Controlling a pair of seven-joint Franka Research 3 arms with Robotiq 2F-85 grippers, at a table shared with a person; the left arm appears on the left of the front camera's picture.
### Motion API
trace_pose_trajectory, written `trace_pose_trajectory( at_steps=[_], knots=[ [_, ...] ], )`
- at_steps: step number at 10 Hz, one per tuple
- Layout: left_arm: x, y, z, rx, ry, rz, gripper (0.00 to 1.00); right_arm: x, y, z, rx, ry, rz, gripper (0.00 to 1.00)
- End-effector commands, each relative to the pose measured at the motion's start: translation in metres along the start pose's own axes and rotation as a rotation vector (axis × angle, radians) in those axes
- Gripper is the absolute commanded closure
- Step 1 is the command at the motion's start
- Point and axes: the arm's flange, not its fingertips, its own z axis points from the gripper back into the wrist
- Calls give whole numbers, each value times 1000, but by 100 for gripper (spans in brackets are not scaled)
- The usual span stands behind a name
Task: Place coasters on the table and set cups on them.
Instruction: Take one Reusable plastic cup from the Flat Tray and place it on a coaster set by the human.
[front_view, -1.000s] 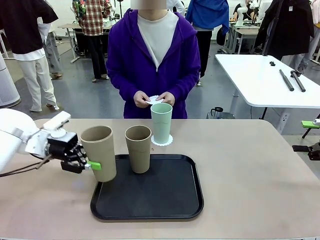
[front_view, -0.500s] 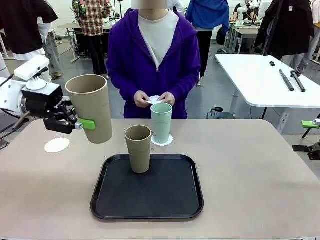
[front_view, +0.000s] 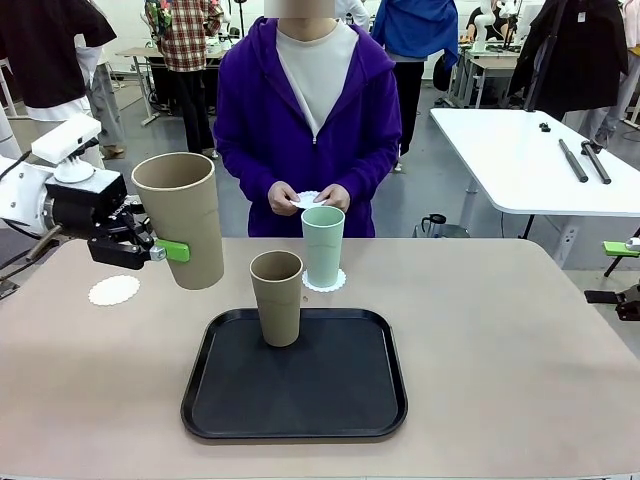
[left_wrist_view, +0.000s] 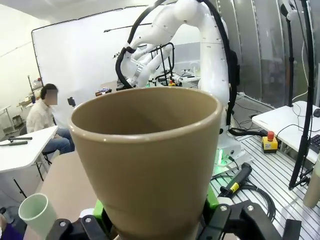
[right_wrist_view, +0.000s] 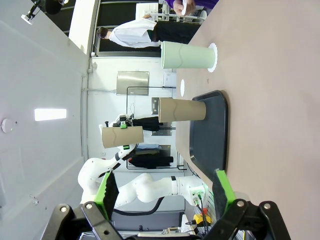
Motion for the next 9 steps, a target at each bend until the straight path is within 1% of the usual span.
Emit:
trace_pose_trajectory(
  at_steps=[1, 2, 4, 5, 6, 7, 8, 9],
  knots=[
    [-25, 39, 47, 82, -27, 52, 15, -3, 1, 1, 0, 11, 6, 0],
    [-37, 60, 84, 149, -27, 83, 15, -3, 1, 1, 0, 11, 6, 0],
    [-63, 79, 154, 313, -2, 107, 15, -3, 1, 1, 0, 11, 6, 0],
    [-64, 89, 190, 392, 5, 104, 15, -3, 1, 1, 0, 11, 6, 0],
    [-62, 95, 215, 443, 6, 105, 15, -3, 1, 1, 0, 11, 6, 0],
    [-63, 93, 237, 498, 10, 101, 15, -3, 1, 1, 0, 11, 6, 0],
    [-64, 93, 252, 527, 26, 99, 15, -3, 1, 1, 0, 11, 6, 0],
    [-63, 98, 262, 536, 81, 99, 15, -3, 1, 1, 0, 11, 6, 0]
  ],
)
